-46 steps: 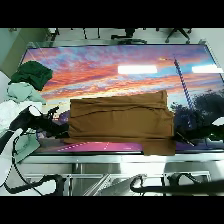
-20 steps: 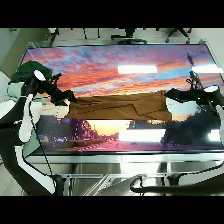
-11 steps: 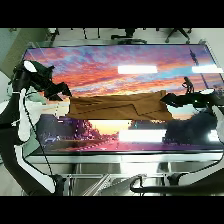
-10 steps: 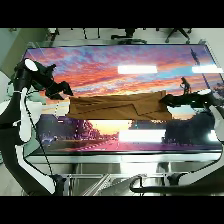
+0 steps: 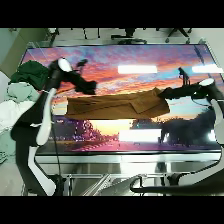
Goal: Fold the shirts.
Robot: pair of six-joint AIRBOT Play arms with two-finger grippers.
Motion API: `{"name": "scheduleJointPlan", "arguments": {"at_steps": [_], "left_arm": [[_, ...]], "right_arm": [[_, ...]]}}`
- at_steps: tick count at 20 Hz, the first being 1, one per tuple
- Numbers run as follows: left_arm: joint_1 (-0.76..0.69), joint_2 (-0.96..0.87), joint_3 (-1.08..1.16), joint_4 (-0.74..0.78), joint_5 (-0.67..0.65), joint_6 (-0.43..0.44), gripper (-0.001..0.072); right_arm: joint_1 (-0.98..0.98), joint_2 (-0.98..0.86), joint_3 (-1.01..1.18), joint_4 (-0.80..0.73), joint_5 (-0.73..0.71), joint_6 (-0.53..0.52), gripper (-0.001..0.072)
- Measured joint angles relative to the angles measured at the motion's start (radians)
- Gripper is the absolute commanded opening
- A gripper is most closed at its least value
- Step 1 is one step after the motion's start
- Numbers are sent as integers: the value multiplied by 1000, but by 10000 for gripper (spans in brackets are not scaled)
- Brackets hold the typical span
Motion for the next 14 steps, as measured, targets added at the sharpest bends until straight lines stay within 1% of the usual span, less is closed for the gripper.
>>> {"name": "scheduleJointPlan", "arguments": {"at_steps": [3, 7, 11, 14], "left_arm": [[-156, -84, 0, -43, 154, 22, 14], [-311, -183, 1, -68, 327, 20, 14], [-383, -230, 2, -95, 433, 3, 15], [-371, -196, 2, -147, 437, 0, 14]], "right_arm": [[0, 76, 106, 6, 98, 58, 21], [0, 149, 208, 8, 187, 131, 21], [0, 177, 241, 14, 251, 185, 21], [0, 183, 249, 15, 273, 209, 21]]}}
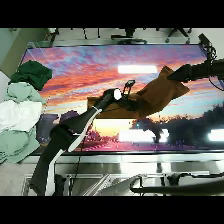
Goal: Fold the shirts.
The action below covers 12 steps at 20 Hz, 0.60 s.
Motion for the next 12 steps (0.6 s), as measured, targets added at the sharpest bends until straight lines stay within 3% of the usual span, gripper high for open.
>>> {"name": "scheduleJointPlan", "arguments": {"at_steps": [6, 12], "left_arm": [[217, 296, 3, -138, -217, 67, 15], [459, 587, 2, -261, -323, 111, 15]], "right_arm": [[111, 3, 3, 3, -49, 52, 21], [525, -98, 3, -8, -374, 64, 29]]}}
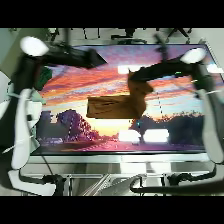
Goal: Fold the shirts.
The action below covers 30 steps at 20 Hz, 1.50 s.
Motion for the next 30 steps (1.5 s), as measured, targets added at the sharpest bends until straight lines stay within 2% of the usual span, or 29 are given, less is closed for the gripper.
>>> {"name": "scheduleJointPlan", "arguments": {"at_steps": [1, 2, 3, 5, 7, 9, 14, 15, 16, 21, 24, 30], "left_arm": [[24, 34, 0, -9, -7, 8, 15], [45, 65, 0, -18, -11, 18, 15], [59, 89, 0, -20, -16, 28, 15], [77, 128, 0, -26, -24, 50, 15], [86, 148, 0, -30, -38, 69, 15], [92, 158, 0, -29, -59, 85, 15], [95, 167, -27, -32, -85, 104, 15], [95, 167, -36, -32, -89, 106, 15], [95, 168, -47, -33, -89, 106, 15], [96, 169, -96, -40, -98, 108, 15], [96, 169, -118, -41, -117, 108, 15], [96, 169, -131, -42, -146, 110, 15]], "right_arm": [[77, -39, 0, -5, -77, 0, 148], [161, -87, 0, -8, -171, 0, 436], [237, -132, 0, -11, -252, -5, 521], [363, -202, 3, -12, -382, -45, 425], [420, -219, 9, -35, -439, -87, 426], [412, -190, 11, -79, -421, -95, 425], [187, -69, 13, -275, -198, 48, 448], [131, -58, 13, -304, -143, 73, 521], [72, -51, 9, -330, -93, 98, 546], [-124, -83, -48, -383, 31, 157, 546], [-159, -145, -77, -360, 53, 149, 546], [-150, -298, -93, -159, 66, 53, 543]]}}
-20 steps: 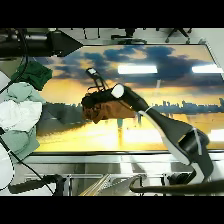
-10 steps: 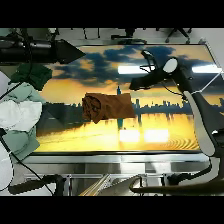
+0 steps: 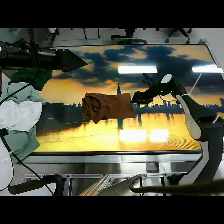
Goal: Fold the shirts.
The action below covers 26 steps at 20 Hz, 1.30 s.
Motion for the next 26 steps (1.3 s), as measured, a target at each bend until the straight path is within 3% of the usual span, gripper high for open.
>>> {"name": "scheduleJointPlan", "arguments": {"at_steps": [2, 3, 5, 6, 7, 12, 16, 26], "left_arm": [[0, 0, -1, 0, -3, 0, 14], [0, 0, -1, 0, -3, 0, 15], [0, 0, -1, 0, -5, 0, 15], [0, 0, -1, 0, -7, 0, 15], [0, 0, -1, 0, -7, -1, 15], [0, 0, -1, 1, -7, -3, 15], [0, 0, -1, 1, -14, -3, 15], [0, 0, -2, 1, -72, -3, 15]], "right_arm": [[16, -37, -1, 70, 1, -31, 541], [25, -51, 0, 98, 0, -43, 499], [40, -79, -1, 137, -11, -59, 301], [46, -90, -1, 153, -18, -72, 75], [50, -98, -1, 162, -24, -89, 22], [35, -35, 56, 247, 15, -131, 21], [-51, 120, 157, 258, 31, -89, 21], [-522, 349, 304, -81, 62, 365, 20]]}}
